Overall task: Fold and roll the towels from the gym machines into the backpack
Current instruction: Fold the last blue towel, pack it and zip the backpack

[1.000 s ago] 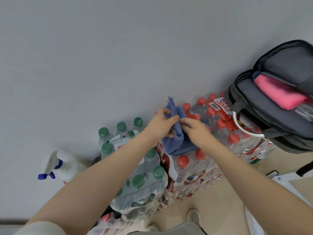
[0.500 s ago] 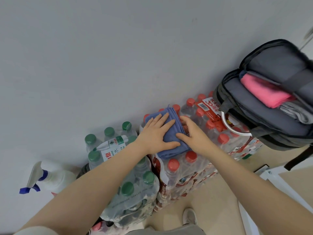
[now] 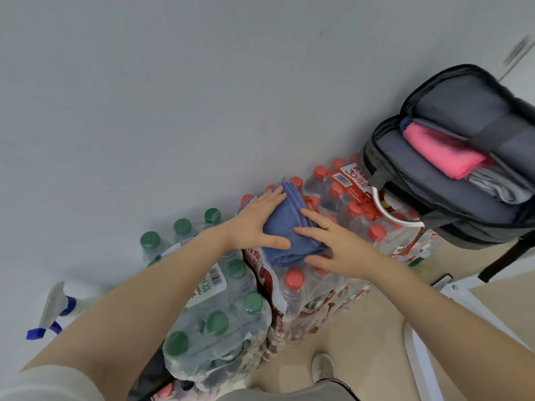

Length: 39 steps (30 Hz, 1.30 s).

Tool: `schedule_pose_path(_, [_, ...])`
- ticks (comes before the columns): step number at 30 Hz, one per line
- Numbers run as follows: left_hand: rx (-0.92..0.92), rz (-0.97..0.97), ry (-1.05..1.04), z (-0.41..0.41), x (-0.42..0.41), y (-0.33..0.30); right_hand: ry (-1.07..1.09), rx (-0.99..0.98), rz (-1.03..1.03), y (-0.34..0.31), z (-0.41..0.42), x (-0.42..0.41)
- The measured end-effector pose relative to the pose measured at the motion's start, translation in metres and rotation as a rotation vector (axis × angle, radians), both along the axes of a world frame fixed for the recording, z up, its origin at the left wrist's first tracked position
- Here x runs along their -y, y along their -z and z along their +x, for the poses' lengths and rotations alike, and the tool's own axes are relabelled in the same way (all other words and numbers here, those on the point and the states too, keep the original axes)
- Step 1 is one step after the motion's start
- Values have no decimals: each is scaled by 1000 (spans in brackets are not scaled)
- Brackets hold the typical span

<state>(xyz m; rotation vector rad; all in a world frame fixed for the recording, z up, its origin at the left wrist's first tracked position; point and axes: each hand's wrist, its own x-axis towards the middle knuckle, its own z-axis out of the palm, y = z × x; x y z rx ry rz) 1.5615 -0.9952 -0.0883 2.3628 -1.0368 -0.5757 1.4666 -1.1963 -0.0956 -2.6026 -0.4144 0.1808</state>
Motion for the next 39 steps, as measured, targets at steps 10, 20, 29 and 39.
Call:
schedule_pose_path(10, [154, -111, 133, -8, -9, 6, 236, 45, 453, -13, 16, 0])
schedule_pose_path(20, [-106, -964, -246, -46, 90, -61, 192, -51, 982, -88, -1, 68])
schedule_pose_path(29, [-669, -1114, -511, -66, 214, -63, 593, 221, 818, -99, 5, 156])
schedule_pose_path(39, [-419, -857, -588, -71, 294, -65, 488, 514, -504, -87, -2, 277])
